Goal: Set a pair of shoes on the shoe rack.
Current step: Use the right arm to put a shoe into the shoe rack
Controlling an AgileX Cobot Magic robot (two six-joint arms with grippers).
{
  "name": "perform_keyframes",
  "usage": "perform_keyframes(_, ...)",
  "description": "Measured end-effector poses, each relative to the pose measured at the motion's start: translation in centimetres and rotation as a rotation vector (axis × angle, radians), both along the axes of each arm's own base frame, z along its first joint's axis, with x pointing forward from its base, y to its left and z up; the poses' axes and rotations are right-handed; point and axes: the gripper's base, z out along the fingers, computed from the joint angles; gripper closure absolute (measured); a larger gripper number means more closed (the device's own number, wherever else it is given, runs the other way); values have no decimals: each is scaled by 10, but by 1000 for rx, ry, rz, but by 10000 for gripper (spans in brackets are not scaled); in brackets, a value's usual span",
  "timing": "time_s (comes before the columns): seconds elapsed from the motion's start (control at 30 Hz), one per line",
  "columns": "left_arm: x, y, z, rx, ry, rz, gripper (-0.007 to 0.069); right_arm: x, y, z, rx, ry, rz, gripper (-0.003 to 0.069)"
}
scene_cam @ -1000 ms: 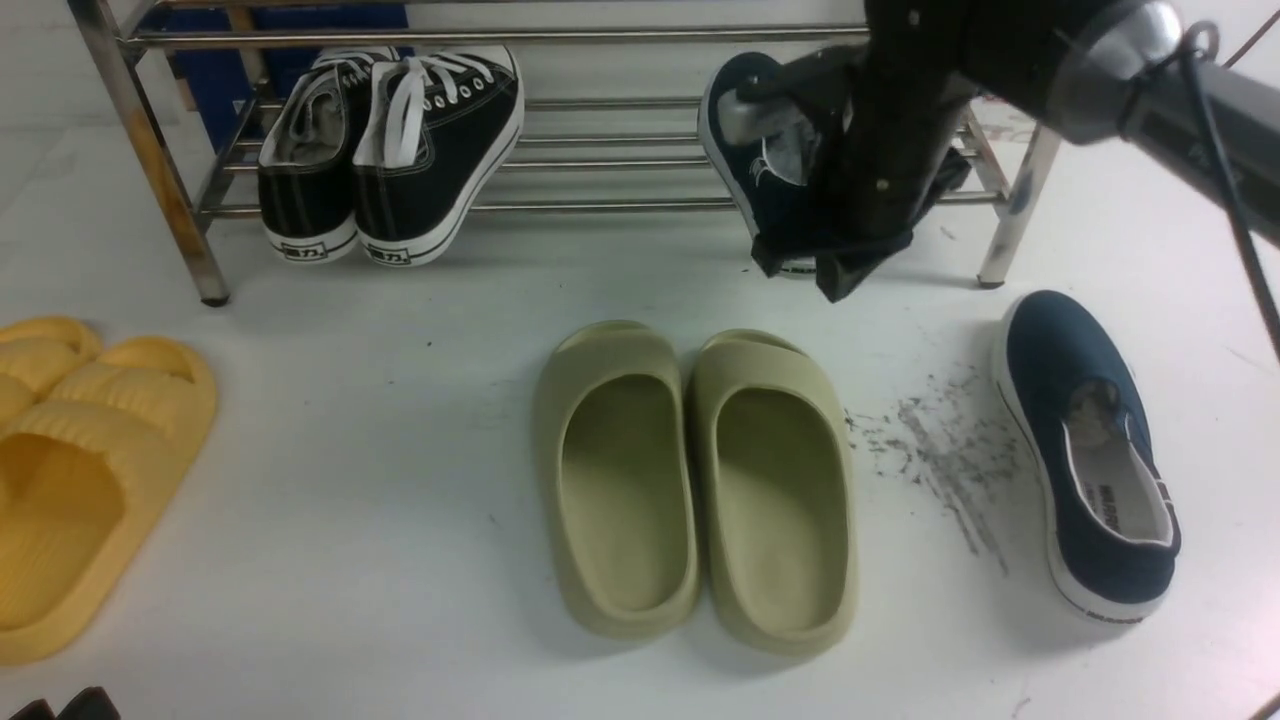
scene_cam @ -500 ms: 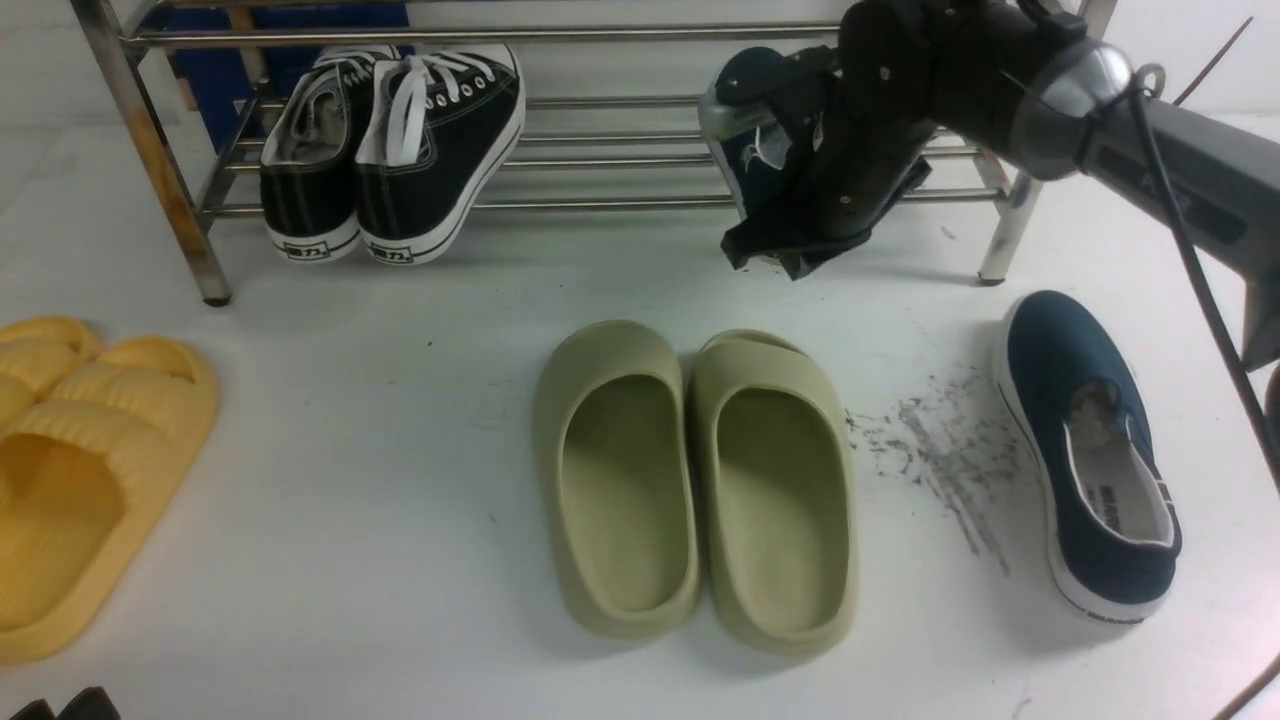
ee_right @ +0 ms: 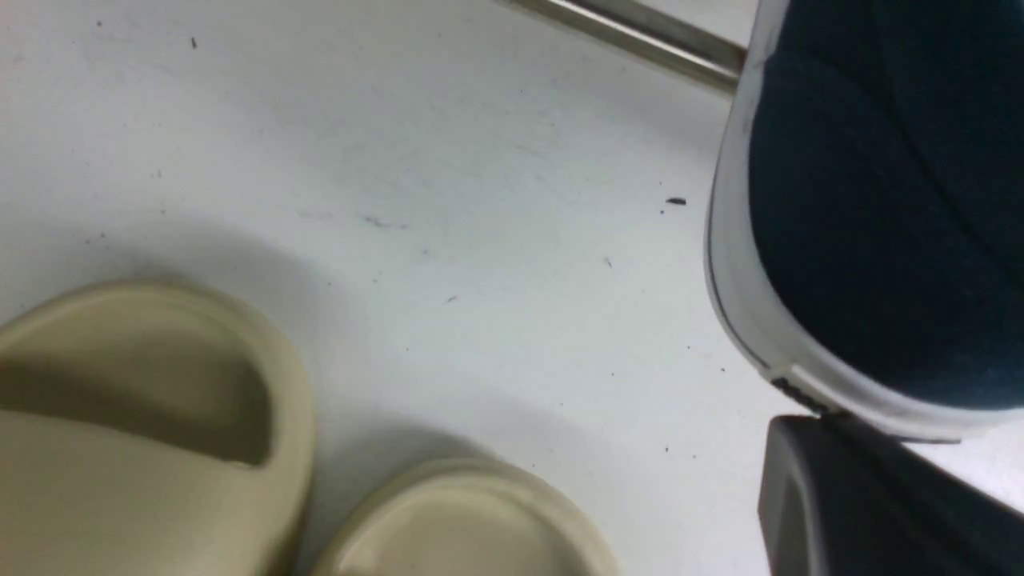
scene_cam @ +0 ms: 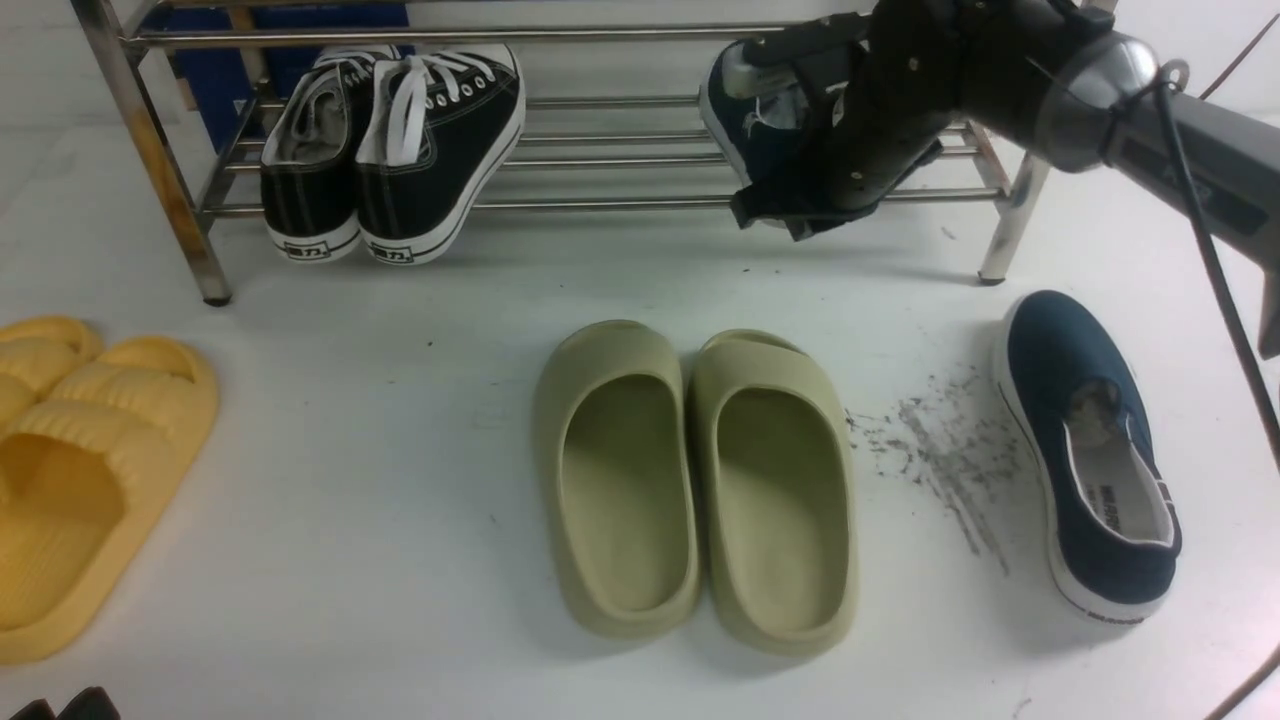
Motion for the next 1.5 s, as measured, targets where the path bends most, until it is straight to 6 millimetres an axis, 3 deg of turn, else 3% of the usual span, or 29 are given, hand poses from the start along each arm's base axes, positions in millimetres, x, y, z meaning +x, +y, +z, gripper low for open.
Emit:
perform_keyframes(0.27, 0, 0, 0, 0, 0, 0, 386, 5, 7, -17, 55, 19, -5, 659)
perform_keyframes(0.5, 0, 0, 0, 0, 0, 0, 386, 6, 8, -15, 69, 7, 6, 656)
perform_keyframes(0.73, 0, 0, 0, 0, 0, 0, 386, 10, 9, 3, 84, -56, 10, 654)
perform_keyframes(0.97, 0, 0, 0, 0, 0, 0, 386, 12, 8, 0, 63, -60, 11, 633)
perform_keyframes(1.1, 0, 0, 0, 0, 0, 0, 386, 13, 9, -4, 70, -51, -1, 558)
perform_keyframes(1.23, 0, 0, 0, 0, 0, 0, 386, 11, 10, -4, 86, -32, -5, 403)
perform_keyframes(1.37, 0, 0, 0, 0, 0, 0, 386, 0, 7, 11, 87, 26, -1, 261)
perform_keyframes(1.5, 0, 0, 0, 0, 0, 0, 386, -22, 0, 38, 44, 109, 38, 204)
